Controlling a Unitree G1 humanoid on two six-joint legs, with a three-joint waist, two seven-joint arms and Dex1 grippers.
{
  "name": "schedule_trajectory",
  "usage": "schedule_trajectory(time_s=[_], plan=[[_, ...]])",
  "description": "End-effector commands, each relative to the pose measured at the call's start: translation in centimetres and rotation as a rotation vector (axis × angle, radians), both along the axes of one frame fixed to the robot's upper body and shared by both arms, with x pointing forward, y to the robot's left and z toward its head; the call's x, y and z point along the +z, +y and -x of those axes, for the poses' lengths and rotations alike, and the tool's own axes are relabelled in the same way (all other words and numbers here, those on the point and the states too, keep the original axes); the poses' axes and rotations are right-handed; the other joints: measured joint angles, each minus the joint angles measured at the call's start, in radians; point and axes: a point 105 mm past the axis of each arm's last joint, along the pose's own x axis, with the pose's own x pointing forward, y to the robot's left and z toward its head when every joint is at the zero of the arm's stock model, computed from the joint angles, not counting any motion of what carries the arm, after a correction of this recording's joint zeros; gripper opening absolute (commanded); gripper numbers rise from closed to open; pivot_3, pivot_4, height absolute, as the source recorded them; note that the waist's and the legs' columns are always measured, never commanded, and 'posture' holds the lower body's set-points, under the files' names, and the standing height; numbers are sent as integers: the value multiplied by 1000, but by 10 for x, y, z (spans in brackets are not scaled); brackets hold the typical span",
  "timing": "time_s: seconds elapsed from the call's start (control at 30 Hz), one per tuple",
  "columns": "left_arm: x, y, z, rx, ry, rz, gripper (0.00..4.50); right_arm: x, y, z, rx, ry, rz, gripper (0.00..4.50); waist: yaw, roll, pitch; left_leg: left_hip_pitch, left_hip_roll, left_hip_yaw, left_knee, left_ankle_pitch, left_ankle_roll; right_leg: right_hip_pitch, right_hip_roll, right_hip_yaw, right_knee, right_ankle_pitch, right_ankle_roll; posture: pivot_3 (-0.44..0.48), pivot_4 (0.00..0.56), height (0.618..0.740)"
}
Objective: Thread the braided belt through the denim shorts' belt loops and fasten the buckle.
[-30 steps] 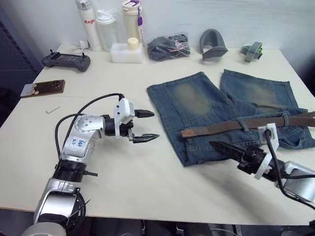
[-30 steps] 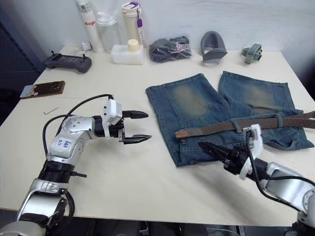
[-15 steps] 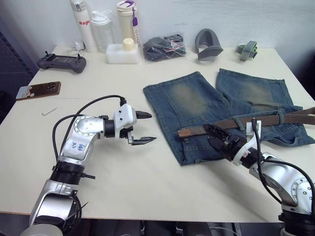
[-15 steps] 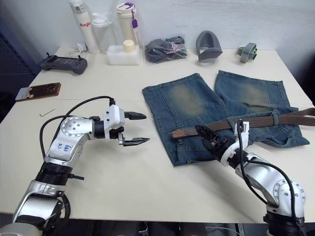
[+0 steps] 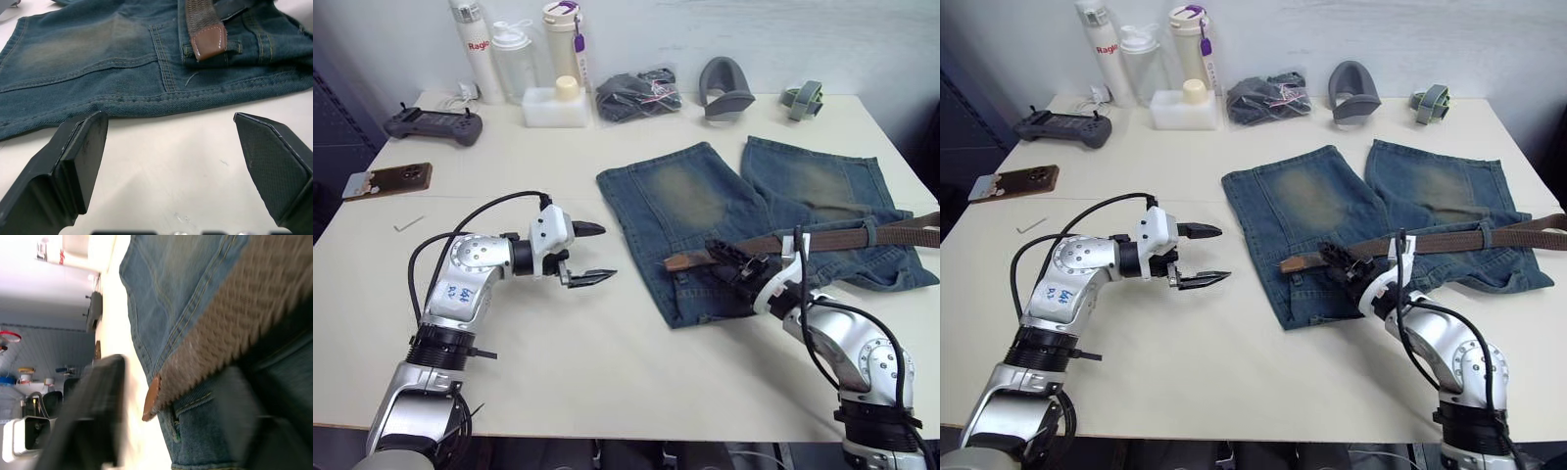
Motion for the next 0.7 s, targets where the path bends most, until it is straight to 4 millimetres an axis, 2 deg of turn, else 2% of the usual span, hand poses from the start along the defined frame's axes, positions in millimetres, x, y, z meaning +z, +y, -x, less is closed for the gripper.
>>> schedule_trajectory(time_s=[0.03, 0.1, 0.23, 0.3, 0.47, 0.7], plan=[[16, 0, 5, -20, -18, 46, 4500, 19, -7, -3, -37, -82, 12, 888, 2, 0, 0, 0, 0, 0, 0, 0, 0, 0, 0, 0, 0, 0, 0, 0, 150, 649], [17, -1, 8, -38, 12, 65, 4500, 29, -18, -6, -85, -153, 104, 45, 2, 0, 0, 0, 0, 0, 0, 0, 0, 0, 0, 0, 0, 0, 0, 0, 150, 649], [21, -5, 13, -66, 46, 99, 4500, 44, -26, -6, -109, -270, 212, 45, 2, 0, 0, 0, 0, 0, 0, 0, 0, 0, 0, 0, -1, 0, 0, 0, 150, 649], [22, -6, 14, -69, 49, 97, 4500, 45, -26, -2, -91, -297, 236, 45, 1, 0, 0, 0, 0, 0, 0, 0, 0, 0, 0, 0, -1, 0, 0, 0, 150, 649], [22, -7, 14, -75, 55, 93, 4500, 24, -27, 4, -65, -259, 269, 45, 2, 0, 0, 0, 0, 0, -1, 0, 1, 0, 0, 0, -1, 0, 0, 0, 150, 649], [20, -3, 11, -51, 36, 70, 4500, 1, -15, 7, -42, -206, 220, 45, 2, 0, 0, 0, 0, 0, -1, 0, 1, 0, 0, 0, -1, 0, 0, 0, 150, 649]])
